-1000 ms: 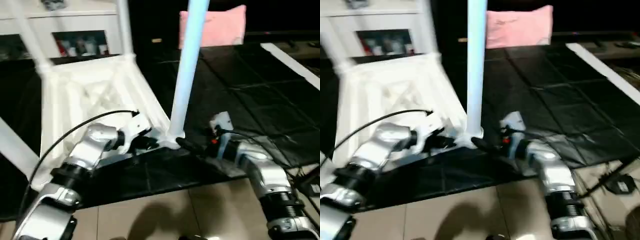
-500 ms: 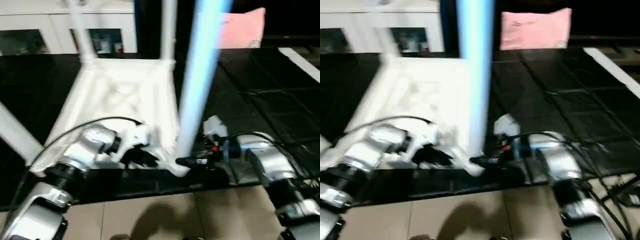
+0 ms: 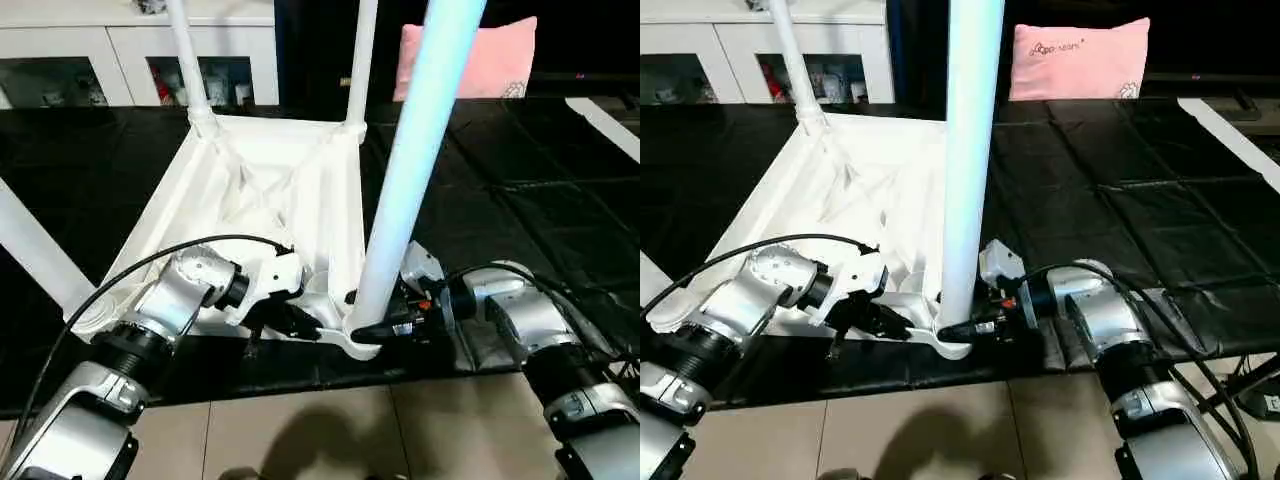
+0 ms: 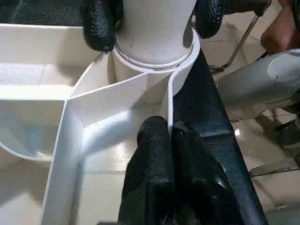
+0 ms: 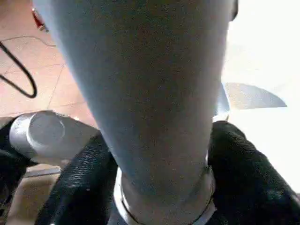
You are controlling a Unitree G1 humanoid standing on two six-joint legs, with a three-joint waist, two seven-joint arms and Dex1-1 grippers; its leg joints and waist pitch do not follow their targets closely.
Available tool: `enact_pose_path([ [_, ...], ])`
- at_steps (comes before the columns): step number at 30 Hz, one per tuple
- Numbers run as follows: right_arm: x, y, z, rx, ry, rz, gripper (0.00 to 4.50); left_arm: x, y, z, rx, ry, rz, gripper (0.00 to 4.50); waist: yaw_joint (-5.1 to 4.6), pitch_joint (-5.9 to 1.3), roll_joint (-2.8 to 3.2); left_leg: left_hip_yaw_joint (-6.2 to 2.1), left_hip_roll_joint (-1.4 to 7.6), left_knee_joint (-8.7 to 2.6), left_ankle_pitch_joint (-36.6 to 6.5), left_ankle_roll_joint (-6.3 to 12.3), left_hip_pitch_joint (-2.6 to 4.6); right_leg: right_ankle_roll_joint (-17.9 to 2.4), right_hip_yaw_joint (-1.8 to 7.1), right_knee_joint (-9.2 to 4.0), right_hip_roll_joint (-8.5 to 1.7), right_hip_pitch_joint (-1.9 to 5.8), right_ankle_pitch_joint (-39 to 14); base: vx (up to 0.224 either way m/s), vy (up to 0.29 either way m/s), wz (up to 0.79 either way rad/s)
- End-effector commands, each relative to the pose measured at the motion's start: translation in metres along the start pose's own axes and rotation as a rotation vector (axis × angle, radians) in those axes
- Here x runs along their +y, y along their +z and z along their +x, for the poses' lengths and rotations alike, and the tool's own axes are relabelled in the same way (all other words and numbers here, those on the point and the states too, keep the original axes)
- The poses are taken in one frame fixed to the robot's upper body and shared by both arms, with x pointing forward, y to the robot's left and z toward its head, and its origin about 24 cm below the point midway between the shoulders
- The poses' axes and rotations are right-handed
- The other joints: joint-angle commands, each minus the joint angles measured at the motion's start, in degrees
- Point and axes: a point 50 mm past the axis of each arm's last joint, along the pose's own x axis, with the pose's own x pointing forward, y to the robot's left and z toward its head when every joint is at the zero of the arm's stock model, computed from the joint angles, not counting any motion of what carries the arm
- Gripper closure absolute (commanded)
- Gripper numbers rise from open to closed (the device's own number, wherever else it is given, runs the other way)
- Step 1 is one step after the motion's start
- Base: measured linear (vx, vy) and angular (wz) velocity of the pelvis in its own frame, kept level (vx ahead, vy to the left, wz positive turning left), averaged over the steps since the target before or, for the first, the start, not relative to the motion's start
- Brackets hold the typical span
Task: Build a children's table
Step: Rotate leg to tighten
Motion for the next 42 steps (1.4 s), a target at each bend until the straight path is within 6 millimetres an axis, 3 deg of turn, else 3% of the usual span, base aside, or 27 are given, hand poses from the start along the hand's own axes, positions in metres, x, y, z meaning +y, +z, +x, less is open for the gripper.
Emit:
enact_pose_path([
  [1, -0.003, 0.008, 0.0, 0.004, 0.015, -0.03, 1.98, 0.002, 0.01, -0.001, -0.016, -0.019, 0.049, 4.5, -0.13, -4.43, -0.12, 0.07, 1.48, -3.62, -4.5, 4.69, -0.28, -9.8, 3.81, -3.47, -3.67, 4.22, -13.6, 0.0, 0.0, 0.0],
  [3, -0.002, 0.007, 0.0, 0.001, 0.021, -0.027, 2.24, 0.003, 0.01, -0.001, -0.022, -0.009, 0.041, 4.5, -0.1, -4.42, -0.14, 0.06, 1.47, -3.62, -4.4, 4.71, -0.31, -9.6, 3.82, -3.5, -3.67, 4.24, -13.8, 0.0, 0.0, 0.0],
  [16, 0.005, 0.002, 0.004, -0.078, 0.042, 0.04, 2.46, 0.007, 0.007, -0.004, -0.093, 0.089, -0.034, 4.5, -0.06, -4.47, -0.06, 0.04, 1.47, -3.56, -4.5, 4.7, -0.28, -9.7, 3.78, -3.48, -3.61, 4.19, -13.8, 0.0, 0.0, 0.0],
  [20, 0.0, -0.006, 0.022, -0.128, -0.117, 0.161, 2.46, 0.018, 0.009, 0.003, -0.134, 0.261, -0.157, 4.5, -0.1, -4.36, -0.02, -0.02, 1.49, -3.62, -4.1, 4.21, -0.38, -9.5, 3.76, -3.55, -3.62, 4.15, -14.1, 0.0, 0.0, 0.0],
  [23, -0.006, -0.01, 0.032, -0.128, -0.231, 0.193, 2.46, 0.025, 0.011, 0.007, -0.143, 0.344, -0.212, 4.5, -0.77, -4.05, -0.3, -0.09, 1.07, -3.71, -6.1, 2.47, -0.44, -7.8, 3.57, -4.14, -3.64, 4.18, -19.6, 0.0, 0.0, 0.0],
  [24, -0.017, -0.013, 0.052, -0.14, -0.39, 0.328, 2.46, 0.033, 0.017, 0.015, -0.159, 0.444, -0.269, 4.5, -1.71, -3.91, -0.3, -0.12, 0.72, -3.69, -7.0, 1.53, -0.53, -6.3, 3.46, -4.53, -3.57, 4.22, -23.1, 0.0, 0.0, 0.0],
  [25, -0.018, -0.013, 0.054, -0.141, -0.398, 0.338, 2.46, 0.034, 0.018, 0.016, -0.161, 0.451, -0.272, 4.5, -2.13, -3.72, -0.36, -0.29, 0.6, -3.82, -7.6, 1.22, -0.8, -5.5, 3.21, -4.82, -3.58, 4.39, -24.8, 0.0, 0.0, 0.0],
  [26, -0.02, -0.011, 0.066, -0.144, -0.436, 0.369, 2.46, 0.038, 0.023, 0.022, -0.175, 0.489, -0.291, 4.5, -2.96, -3.56, -0.6, -0.45, 0.12, -3.67, -9.6, 0.6, -0.92, -3.0, 2.66, -5.49, -3.49, 4.62, -29.8, 0.0, 0.0, 0.0],
  [27, -0.022, -0.008, 0.075, -0.147, -0.462, 0.388, 2.46, 0.041, 0.026, 0.025, -0.185, 0.513, -0.302, 4.5, -3.54, -3.5, -0.59, -0.41, -0.28, -3.35, -10.5, 0.8, -0.58, -1.0, 2.43, -6.38, -3.53, 4.27, -33.1, 0.0, 0.0, 0.0],
  [29, -0.025, -0.001, 0.09, -0.146, -0.498, 0.408, 2.46, 0.047, 0.033, 0.03, -0.197, 0.559, -0.319, 4.5, -4.24, -3.52, -0.33, -0.46, -0.48, -3.12, -11.5, 1.54, 0.03, -0.1, 1.78, -7.28, -3.51, 3.88, -35.3, 0.0, 0.0, 0.0],
  [30, -0.026, 0.003, 0.095, -0.145, -0.518, 0.408, 2.46, 0.049, 0.036, 0.032, -0.203, 0.585, -0.326, 4.5, -4.44, -3.57, -0.39, -0.64, -0.48, -3.19, -11.8, 2.03, 0.0, 0.5, 1.32, -7.61, -3.53, 4.15, -35.4, 0.0, 0.0, 0.0],
  [32, -0.03, 0.012, 0.106, -0.133, -0.577, 0.432, 2.46, 0.054, 0.042, 0.035, -0.199, 0.634, -0.322, 4.5, -4.64, -3.56, -0.05, -0.8, -0.32, -3.4, -11.6, 2.23, 0.06, 0.4, 1.07, -7.87, -3.46, 4.04, -34.0, 0.0, 0.0, 0.0],
  [36, -0.032, 0.019, 0.113, -0.134, -0.613, 0.429, 2.46, 0.056, 0.041, 0.037, -0.13, 0.679, -0.293, 4.5, -5.08, -3.61, 0.31, -1.59, 0.63, -4.09, -14.5, 2.06, 0.1, -0.9, 0.55, -7.67, -3.78, 4.61, -29.7, 0.0, 0.0, 0.0],
  [37, -0.033, 0.019, 0.112, -0.139, -0.618, 0.424, 1.9, 0.056, 0.04, 0.036, -0.124, 0.686, -0.293, 4.5, -5.1, -3.65, 0.16, -1.54, 0.56, -4.06, -14.8, 2.09, 0.19, -1.0, 0.58, -7.68, -3.77, 4.59, -29.4, 0.0, 0.0, 0.0],
  [40, -0.035, 0.01, 0.093, -0.156, -0.657, 0.399, 1.76, 0.055, 0.034, 0.032, -0.126, 0.678, -0.274, 4.5, -4.93, -3.79, 0.0, -1.41, 0.67, -4.25, -13.3, 2.77, 0.18, -3.0, 1.34, -7.06, -4.02, 4.63, -26.0, 0.0, 0.0, 0.0],
  [42, -0.035, 0.009, 0.091, -0.156, -0.659, 0.398, 1.5, 0.055, 0.034, 0.032, -0.127, 0.676, -0.268, 4.5, -4.79, -3.93, -0.01, -1.3, 0.74, -4.27, -11.9, 3.1, 0.13, -4.5, 1.75, -6.55, -4.07, 4.68, -23.7, 0.0, 0.0, 0.0],
])
